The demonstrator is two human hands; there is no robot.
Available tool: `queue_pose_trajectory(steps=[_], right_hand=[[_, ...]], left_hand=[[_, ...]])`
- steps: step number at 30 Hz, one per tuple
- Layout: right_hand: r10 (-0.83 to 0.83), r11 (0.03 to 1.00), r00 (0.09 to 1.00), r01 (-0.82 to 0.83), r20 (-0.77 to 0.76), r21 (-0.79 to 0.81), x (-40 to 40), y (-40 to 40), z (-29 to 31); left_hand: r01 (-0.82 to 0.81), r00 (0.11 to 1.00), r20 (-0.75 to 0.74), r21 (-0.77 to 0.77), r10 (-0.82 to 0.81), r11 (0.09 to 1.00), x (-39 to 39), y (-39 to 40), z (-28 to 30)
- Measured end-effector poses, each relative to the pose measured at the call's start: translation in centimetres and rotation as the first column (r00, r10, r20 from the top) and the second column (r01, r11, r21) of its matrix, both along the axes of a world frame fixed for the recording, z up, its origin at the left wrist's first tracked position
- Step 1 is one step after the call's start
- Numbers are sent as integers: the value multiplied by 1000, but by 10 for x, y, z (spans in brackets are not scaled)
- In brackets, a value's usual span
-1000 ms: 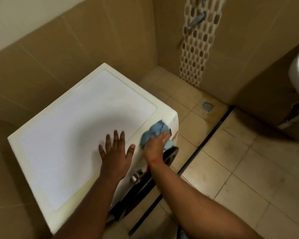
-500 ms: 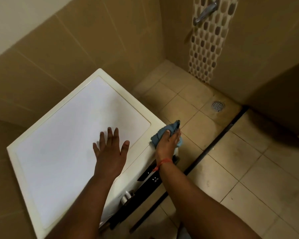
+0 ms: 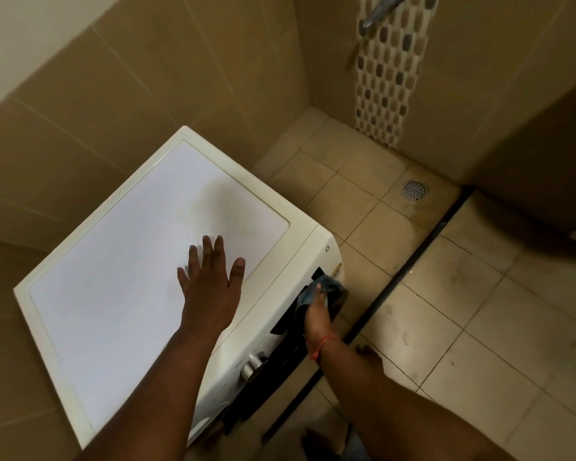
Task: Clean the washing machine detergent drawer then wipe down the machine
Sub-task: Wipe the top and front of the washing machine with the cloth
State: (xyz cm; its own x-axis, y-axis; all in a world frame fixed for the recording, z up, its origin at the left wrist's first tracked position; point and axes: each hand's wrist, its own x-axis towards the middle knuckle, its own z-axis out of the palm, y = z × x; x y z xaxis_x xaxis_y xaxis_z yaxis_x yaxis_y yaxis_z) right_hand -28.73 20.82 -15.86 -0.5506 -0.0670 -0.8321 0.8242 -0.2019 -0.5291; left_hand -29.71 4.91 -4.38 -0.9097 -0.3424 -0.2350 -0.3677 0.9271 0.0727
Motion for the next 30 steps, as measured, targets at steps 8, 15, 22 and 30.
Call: queue_pose_trajectory(steps=[8, 15, 22, 30], right_hand=[[-14, 993, 993, 1, -114, -114, 64, -49, 23], [55, 947, 953, 45, -299, 317, 37, -67, 57], [-69, 901, 953, 186, -295, 391, -17, -50, 70], [184, 922, 932, -53, -312, 384, 61, -79, 56]], left_hand=[[78, 994, -80, 74, -72, 994, 45, -21, 7], [52, 996, -83, 84, -45, 995, 101, -54, 11], [2, 995, -97, 81, 6, 997, 124, -83, 14], [-10, 998, -58, 101, 16, 995, 113, -69, 5]])
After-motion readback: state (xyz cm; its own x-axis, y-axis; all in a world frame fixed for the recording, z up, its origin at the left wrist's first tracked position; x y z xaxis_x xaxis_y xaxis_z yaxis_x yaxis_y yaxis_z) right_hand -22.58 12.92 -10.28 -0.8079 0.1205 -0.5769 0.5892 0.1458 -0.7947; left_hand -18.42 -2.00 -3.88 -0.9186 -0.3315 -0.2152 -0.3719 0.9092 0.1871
